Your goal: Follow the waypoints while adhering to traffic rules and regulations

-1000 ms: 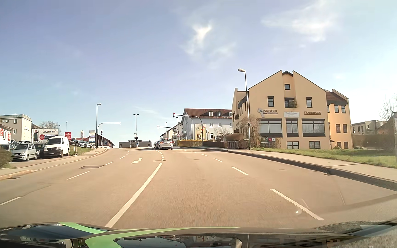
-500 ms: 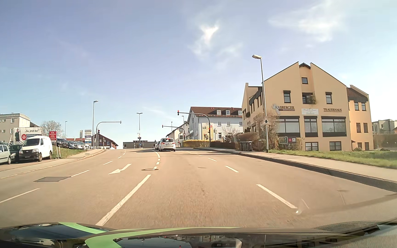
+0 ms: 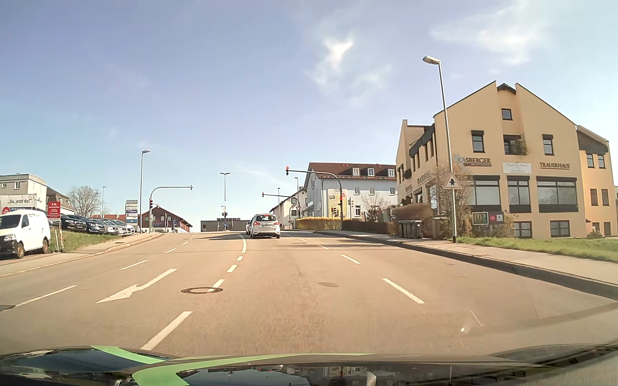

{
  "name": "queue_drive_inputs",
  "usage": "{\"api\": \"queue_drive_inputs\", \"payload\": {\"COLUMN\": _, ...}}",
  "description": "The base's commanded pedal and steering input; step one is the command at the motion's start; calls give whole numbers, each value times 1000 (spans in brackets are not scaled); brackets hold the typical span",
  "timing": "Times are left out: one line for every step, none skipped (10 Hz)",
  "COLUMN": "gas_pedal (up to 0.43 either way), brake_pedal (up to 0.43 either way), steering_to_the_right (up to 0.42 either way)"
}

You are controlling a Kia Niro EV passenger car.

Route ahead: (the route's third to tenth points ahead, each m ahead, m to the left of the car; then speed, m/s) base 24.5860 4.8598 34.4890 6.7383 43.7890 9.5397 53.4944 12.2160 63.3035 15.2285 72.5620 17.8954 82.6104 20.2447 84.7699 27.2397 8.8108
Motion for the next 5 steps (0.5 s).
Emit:
{"api": "queue_drive_inputs", "payload": {"gas_pedal": 0, "brake_pedal": 140, "steering_to_the_right": -49}}
{"api": "queue_drive_inputs", "payload": {"gas_pedal": 0, "brake_pedal": 146, "steering_to_the_right": -48}}
{"api": "queue_drive_inputs", "payload": {"gas_pedal": 0, "brake_pedal": 146, "steering_to_the_right": -49}}
{"api": "queue_drive_inputs", "payload": {"gas_pedal": 0, "brake_pedal": 152, "steering_to_the_right": -48}}
{"api": "queue_drive_inputs", "payload": {"gas_pedal": 0, "brake_pedal": 152, "steering_to_the_right": -47}}
